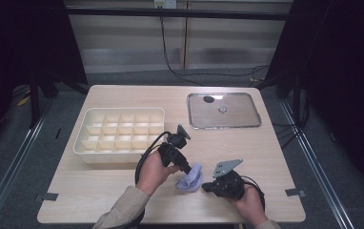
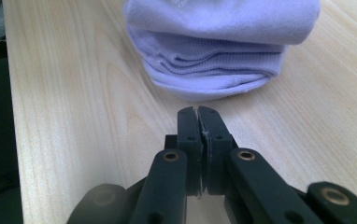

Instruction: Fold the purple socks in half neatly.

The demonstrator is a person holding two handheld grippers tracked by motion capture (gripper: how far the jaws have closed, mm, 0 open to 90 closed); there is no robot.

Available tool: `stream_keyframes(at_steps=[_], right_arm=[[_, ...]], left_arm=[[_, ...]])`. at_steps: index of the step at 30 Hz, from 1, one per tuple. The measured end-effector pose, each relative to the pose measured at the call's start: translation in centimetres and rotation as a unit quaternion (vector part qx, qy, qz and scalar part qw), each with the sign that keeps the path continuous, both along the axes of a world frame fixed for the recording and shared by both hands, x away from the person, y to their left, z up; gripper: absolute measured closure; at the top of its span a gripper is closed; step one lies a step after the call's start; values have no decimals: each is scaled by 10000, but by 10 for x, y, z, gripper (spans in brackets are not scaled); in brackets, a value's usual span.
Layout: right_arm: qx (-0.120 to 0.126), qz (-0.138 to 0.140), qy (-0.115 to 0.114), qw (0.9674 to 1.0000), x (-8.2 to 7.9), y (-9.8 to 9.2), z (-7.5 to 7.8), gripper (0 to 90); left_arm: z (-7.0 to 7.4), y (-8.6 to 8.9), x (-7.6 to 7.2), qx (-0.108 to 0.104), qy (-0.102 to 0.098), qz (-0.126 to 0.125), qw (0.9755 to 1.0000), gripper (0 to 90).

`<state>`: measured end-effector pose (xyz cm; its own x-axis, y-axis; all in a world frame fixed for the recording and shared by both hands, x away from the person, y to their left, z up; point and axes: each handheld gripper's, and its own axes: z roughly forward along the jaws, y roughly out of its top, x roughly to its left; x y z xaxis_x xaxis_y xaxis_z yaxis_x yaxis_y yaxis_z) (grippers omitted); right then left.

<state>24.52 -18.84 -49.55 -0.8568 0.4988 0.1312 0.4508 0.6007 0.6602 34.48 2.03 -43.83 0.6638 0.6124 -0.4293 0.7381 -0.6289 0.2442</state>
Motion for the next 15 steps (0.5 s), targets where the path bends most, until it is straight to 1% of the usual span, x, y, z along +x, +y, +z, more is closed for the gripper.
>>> stream_keyframes(at_steps=[1, 2, 5, 7, 8, 10, 11, 15], right_arm=[[6, -4, 1, 10000, 0, 0, 0, 881], [17, -8, 23, 10000, 0, 0, 0, 881], [-1, 0, -6, 10000, 1, 0, 0, 881], [-32, -5, -15, 10000, 0, 0, 0, 880], [-13, 1, -11, 10000, 0, 0, 0, 880], [-9, 3, -12, 10000, 0, 0, 0, 880], [-37, -4, -20, 10000, 0, 0, 0, 880], [-6, 6, -17, 10000, 1, 0, 0, 880]], left_arm=[[-2, 1, 1, -1, 38, -42, 10000, 687], [-3, 2, 1, -9, 55, -31, 10000, 687], [-7, 2, 2, -49, 141, 43, 9999, 670], [-9, 2, 3, -62, 166, 9, 9998, 669], [-10, 2, 4, -102, 188, -17, 9998, 665], [-12, 1, 4, -118, 200, 13, 9997, 659], [-13, 1, 4, -150, 239, -10, 9996, 659], [-17, -1, 3, -158, 285, 11, 9995, 654]])
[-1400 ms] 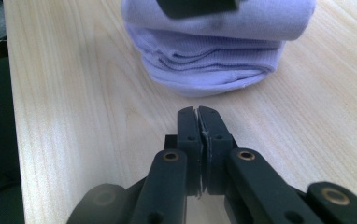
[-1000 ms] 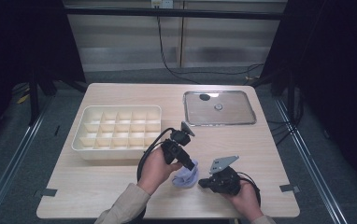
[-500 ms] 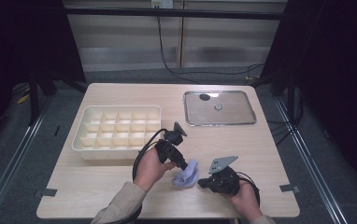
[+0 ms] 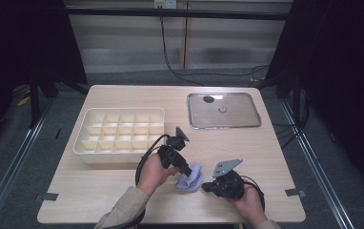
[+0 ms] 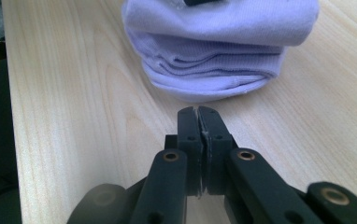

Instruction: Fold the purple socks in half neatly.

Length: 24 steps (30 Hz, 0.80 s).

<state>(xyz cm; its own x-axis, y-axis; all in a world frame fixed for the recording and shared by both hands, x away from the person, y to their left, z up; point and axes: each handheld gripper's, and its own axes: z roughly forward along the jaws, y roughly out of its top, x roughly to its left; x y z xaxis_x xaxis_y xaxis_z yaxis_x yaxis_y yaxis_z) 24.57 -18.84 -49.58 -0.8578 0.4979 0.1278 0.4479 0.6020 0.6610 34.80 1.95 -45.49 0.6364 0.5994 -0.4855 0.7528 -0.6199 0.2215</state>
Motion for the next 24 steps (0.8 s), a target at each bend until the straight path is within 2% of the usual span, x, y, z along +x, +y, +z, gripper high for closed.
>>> stream_keyframes(at_steps=[8, 9, 13, 24], right_arm=[[3, -11, -9, 10000, 0, 0, 0, 880], [7, -13, -14, 10000, 0, 1, 0, 880], [6, -16, -18, 10000, 0, 1, 0, 879], [13, -28, -31, 10000, 0, 1, 0, 881]], left_arm=[[-5, -2, -1, 25, -11, -126, 9999, 604], [-6, -4, -2, -27, 12, -9, 10000, 592], [-9, -5, -2, -27, 8, 24, 10000, 562], [-13, -9, -4, -70, 1, -27, 10000, 540]])
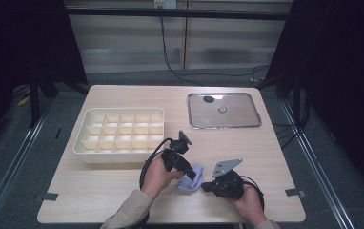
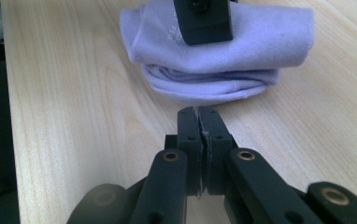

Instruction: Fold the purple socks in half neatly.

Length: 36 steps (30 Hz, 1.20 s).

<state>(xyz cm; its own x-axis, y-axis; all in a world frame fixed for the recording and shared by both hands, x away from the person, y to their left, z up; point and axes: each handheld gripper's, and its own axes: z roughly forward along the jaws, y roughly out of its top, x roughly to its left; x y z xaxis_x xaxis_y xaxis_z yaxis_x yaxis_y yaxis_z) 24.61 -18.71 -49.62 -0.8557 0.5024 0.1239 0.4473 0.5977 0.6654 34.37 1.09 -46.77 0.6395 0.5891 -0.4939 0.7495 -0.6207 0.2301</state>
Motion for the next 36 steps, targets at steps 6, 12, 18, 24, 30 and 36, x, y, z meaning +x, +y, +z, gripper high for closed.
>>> stream_keyframes(at_steps=[6, 12, 18, 24, 30, 36], right_arm=[[8, -12, 0, 10000, 0, 1, 0, 881], [-9, -12, 5, 10000, 0, 1, 0, 880], [24, -15, 13, 10000, 0, 2, 0, 881], [20, -29, 16, 10000, 0, 2, 0, 882], [28, -38, -9, 10000, 0, 2, 0, 882], [43, -34, 5, 10000, 0, 2, -1, 883]], left_arm=[[-2, -2, -2, -16, 33, 65, 10000, 532], [-4, -3, -2, -30, 47, 53, 10000, 520], [-5, -3, -3, -46, 74, 49, 9999, 525], [-7, -4, -5, -91, 202, 45, 9997, 533], [-8, -5, -5, -117, 220, -5, 9997, 568], [-7, -7, -7, -113, 247, -37, 9996, 586]])
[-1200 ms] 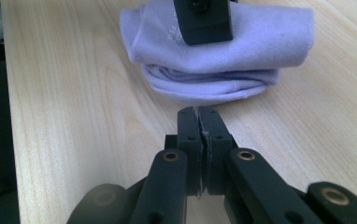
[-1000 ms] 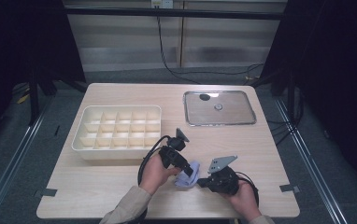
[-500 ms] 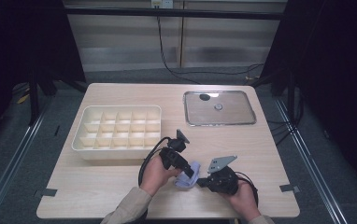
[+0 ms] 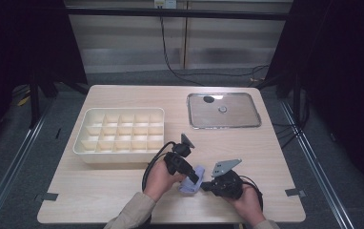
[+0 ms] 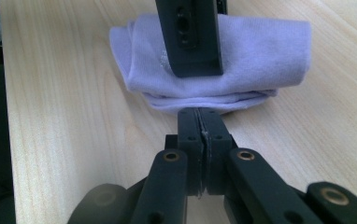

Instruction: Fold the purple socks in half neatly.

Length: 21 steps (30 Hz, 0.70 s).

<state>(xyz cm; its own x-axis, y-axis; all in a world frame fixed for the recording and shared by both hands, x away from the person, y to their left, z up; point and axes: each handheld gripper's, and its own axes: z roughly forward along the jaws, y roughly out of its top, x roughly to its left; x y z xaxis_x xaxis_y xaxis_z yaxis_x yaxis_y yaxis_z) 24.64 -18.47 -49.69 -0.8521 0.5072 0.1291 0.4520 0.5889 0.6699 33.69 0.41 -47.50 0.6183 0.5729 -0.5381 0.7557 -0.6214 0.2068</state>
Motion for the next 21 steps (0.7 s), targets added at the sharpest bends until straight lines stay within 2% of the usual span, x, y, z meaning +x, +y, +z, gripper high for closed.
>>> stream_keyframes(at_steps=[5, 9, 13, 15, 19, 21], right_arm=[[0, 14, -2, 10000, 0, 0, 0, 882], [-10, 25, -10, 10000, 0, 0, 0, 881], [13, 9, -3, 10000, 0, 0, 0, 872], [-18, 63, -72, 10000, 0, 0, 0, 851], [-53, 20, -92, 9999, 1, -2, 1, 801], [6, -52, -90, 9999, 1, -3, 0, 763]], left_arm=[[2, -2, -2, -9, 13, 39, 10000, 650], [3, -2, -2, -15, -24, -46, 10000, 711], [5, -1, -2, 18, 3, -35, 10000, 735], [7, 1, -2, -10, 5, 50, 10000, 738], [12, 8, 1, 25, -43, -94, 9999, 740], [15, 9, 0, 2, -55, 59, 10000, 740]])
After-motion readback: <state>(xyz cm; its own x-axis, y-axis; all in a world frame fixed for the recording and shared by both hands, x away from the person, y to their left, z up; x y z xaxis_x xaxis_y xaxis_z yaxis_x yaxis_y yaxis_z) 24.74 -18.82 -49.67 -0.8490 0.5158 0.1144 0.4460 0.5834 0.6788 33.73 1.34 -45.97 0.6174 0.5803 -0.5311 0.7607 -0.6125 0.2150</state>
